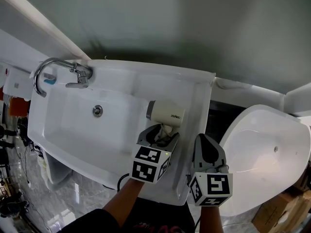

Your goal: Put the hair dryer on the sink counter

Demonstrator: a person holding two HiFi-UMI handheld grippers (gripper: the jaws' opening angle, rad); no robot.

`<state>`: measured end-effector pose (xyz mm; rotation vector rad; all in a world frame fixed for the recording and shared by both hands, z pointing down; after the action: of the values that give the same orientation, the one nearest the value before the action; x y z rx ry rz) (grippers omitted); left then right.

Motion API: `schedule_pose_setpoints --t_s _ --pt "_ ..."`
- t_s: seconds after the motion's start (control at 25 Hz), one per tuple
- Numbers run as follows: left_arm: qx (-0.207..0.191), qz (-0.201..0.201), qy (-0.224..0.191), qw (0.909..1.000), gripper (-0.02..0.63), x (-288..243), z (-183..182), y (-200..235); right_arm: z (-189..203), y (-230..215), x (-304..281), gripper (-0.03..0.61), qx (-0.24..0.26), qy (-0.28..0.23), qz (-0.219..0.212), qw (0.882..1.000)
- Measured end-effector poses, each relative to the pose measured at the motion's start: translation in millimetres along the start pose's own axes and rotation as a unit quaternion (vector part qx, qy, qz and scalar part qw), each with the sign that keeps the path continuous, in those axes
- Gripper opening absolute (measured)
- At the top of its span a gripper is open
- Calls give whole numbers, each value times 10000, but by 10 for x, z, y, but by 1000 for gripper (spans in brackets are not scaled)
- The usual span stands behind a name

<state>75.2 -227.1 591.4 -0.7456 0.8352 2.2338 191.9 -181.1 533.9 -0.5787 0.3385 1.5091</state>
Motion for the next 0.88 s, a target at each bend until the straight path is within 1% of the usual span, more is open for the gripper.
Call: schedule_pose_setpoints --t_s 0.32,0.56,0.64,0.88 --pt "-214 -112 -481 9986 252 345 -161 -73 -94 95 171 21 66 -209 -14 9998" --pt "-210 -181 -903 9955 244 766 -237 -169 -279 266 433 21 130 -546 -44 9984" --pt "-212 -228 -1035 9941 211 929 -258 -196 -344 328 549 21 136 -670 -43 9977" --pt "-404 -361 -1506 9871 158 1461 -341 -292 -576 526 927 21 147 -1081 -3 9940"
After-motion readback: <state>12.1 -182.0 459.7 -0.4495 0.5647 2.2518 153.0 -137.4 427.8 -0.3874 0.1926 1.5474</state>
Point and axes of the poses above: the fingertips, and each gripper's own axes: x backward along the fingers, y to its left, z out of its underside, the point moved 4 cm from there along x, backward along the fingers, and after that the axes turned 6 degrees about z, right-handed, at the moved point
